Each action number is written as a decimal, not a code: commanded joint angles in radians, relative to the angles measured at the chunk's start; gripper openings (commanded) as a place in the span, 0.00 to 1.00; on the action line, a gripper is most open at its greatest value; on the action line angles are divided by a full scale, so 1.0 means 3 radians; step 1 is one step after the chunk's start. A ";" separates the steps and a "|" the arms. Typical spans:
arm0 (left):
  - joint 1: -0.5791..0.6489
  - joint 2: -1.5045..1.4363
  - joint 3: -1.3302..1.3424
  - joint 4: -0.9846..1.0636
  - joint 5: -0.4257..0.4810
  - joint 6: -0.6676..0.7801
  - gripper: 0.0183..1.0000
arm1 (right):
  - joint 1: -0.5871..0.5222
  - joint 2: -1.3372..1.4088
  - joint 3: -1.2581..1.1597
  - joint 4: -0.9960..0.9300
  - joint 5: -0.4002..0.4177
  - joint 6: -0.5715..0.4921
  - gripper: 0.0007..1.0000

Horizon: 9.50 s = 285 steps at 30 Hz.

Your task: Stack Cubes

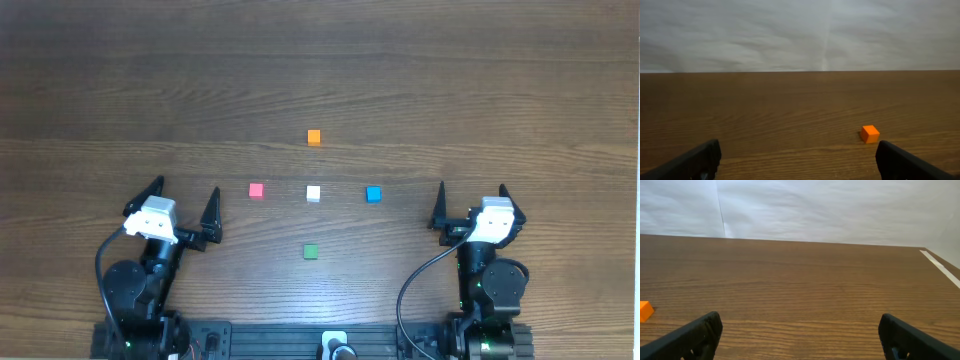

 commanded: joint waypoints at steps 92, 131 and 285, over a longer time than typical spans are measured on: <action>-0.1456 0.5594 0.3207 -0.1798 -0.0838 -0.1489 0.99 | -0.0017 -0.0037 -0.0023 -0.0009 -0.0039 -0.0014 0.99; -0.1573 0.5763 0.3206 -0.1993 -0.1095 -0.1466 0.46 | -0.0017 -0.0037 -0.0023 -0.0009 -0.0039 -0.0014 0.99; -0.2589 0.6472 0.4481 -0.2728 -0.1213 -0.2572 0.27 | -0.0017 -0.0037 -0.0023 -0.0009 -0.0039 -0.0014 0.99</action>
